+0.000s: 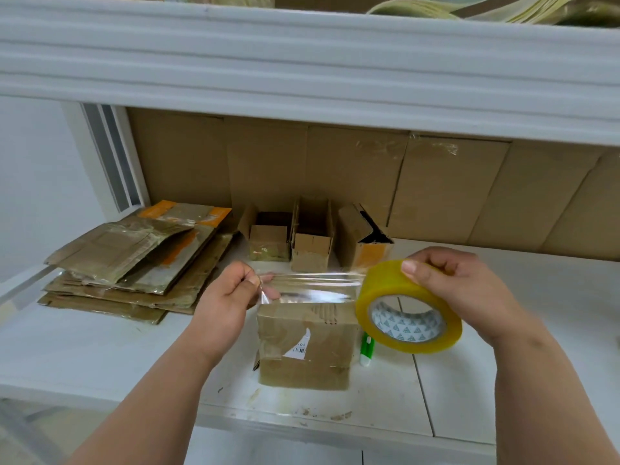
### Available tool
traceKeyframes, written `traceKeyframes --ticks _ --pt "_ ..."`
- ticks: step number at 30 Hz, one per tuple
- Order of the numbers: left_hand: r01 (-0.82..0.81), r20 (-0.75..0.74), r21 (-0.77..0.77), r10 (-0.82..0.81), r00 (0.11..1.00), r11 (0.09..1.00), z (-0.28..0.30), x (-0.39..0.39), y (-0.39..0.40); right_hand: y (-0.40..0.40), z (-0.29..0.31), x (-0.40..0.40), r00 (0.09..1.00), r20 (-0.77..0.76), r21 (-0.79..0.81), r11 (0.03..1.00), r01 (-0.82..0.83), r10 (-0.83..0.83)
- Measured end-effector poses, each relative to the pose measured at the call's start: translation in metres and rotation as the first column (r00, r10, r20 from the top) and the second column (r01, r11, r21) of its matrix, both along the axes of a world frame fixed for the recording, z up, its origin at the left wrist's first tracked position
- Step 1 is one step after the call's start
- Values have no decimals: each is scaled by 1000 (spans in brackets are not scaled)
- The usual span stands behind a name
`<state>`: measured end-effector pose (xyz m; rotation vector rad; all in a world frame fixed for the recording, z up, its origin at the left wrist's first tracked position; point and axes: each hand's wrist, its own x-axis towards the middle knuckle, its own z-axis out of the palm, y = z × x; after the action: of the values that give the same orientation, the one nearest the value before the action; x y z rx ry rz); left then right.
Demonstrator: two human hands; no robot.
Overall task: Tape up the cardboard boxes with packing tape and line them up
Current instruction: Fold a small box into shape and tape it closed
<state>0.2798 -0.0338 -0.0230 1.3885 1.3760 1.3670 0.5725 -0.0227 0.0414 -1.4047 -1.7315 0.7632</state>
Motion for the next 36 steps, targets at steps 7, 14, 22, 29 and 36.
traceKeyframes --ticks 7,14,22,29,36 --pt "-48 257 -51 59 965 998 -1 -3 5 11 -10 3 997 80 -38 999 4 0" --pt "-66 368 -71 88 926 995 -1 -4 10 18 -19 2 989 147 -91 996 3 10" --pt "-68 505 -86 102 857 994 4 -1 14 32 -24 -8 954 301 -126 991 51 -11" --pt "-91 440 -136 142 887 987 -4 -3 20 36 -25 -11 922 385 -164 981 105 -35" --pt "-48 260 -353 147 954 934 -25 -9 22 33 -29 -14 931 365 -225 969 101 -12"
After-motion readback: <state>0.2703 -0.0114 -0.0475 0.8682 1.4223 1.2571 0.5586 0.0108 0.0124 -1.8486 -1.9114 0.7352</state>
